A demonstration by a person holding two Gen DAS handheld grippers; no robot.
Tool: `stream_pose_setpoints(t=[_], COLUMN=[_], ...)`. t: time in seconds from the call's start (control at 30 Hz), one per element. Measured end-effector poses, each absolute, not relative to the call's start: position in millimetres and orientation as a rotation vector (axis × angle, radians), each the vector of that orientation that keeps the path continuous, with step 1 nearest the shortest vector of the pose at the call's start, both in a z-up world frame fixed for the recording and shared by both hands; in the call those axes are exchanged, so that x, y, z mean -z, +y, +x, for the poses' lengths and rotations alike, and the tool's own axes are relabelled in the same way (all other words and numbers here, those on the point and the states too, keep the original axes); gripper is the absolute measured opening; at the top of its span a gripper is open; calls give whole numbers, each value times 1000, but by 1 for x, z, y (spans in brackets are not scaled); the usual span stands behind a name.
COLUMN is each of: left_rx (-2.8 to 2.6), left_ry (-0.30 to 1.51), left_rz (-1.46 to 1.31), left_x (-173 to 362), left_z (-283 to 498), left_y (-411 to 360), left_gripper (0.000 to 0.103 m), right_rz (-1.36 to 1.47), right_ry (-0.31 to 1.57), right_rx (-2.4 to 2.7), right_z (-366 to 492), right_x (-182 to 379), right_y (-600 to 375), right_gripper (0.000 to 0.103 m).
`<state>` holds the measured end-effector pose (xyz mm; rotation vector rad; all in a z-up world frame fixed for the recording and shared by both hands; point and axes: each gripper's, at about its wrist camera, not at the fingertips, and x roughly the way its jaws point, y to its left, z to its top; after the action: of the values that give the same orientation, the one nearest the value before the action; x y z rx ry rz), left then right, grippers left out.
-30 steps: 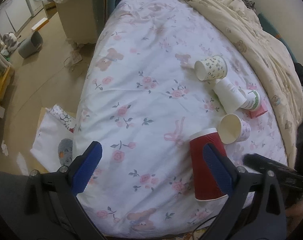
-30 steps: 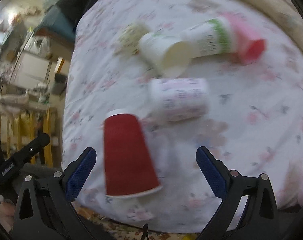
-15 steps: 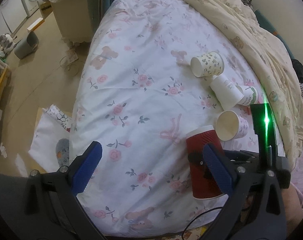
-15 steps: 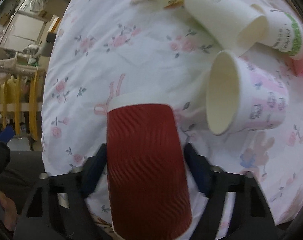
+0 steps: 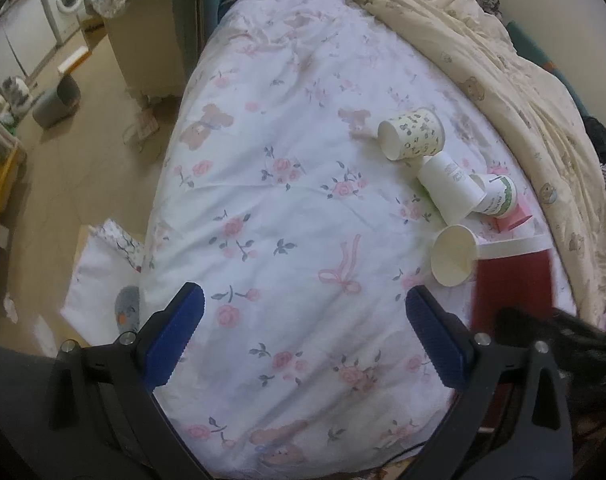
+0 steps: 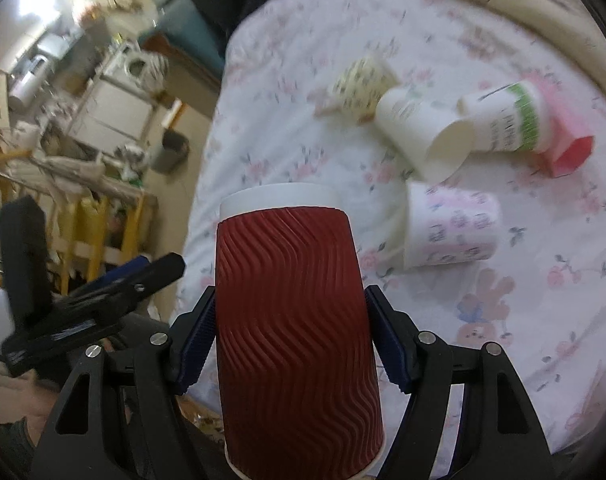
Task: Flip cup upside down
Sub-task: 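Lift the red cup with the right gripper and rotate it base upward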
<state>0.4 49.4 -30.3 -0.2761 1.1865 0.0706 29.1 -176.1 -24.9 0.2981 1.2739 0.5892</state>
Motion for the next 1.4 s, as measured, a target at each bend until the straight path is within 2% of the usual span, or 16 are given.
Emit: stream_pose_setpoints(t=[0.3,0.4,0.77,1.07,1.4], left_rx=[-55,-47,202,519,363], left_ry=[1210,1202,1163,1202,1278], left_rz=[-240,-217,-136,-103,-142], left_x=[36,35,20,16,37], left_z=[2,0,-16,-31,-20], left_y=[38,34,-6,-62,-37], left_gripper=[100,100,100,100,100], right_rz=[343,424,403,378,362], right_ry=[1099,1132,1135,1120,1091], right_rx=[-589,-584,-568,-598,-653], right_z=[18,21,24,20,13], right_x=[27,40,44,40,30], right_y=[-222,-225,-219,-213,-207], right_gripper=[73,73,73,73,73])
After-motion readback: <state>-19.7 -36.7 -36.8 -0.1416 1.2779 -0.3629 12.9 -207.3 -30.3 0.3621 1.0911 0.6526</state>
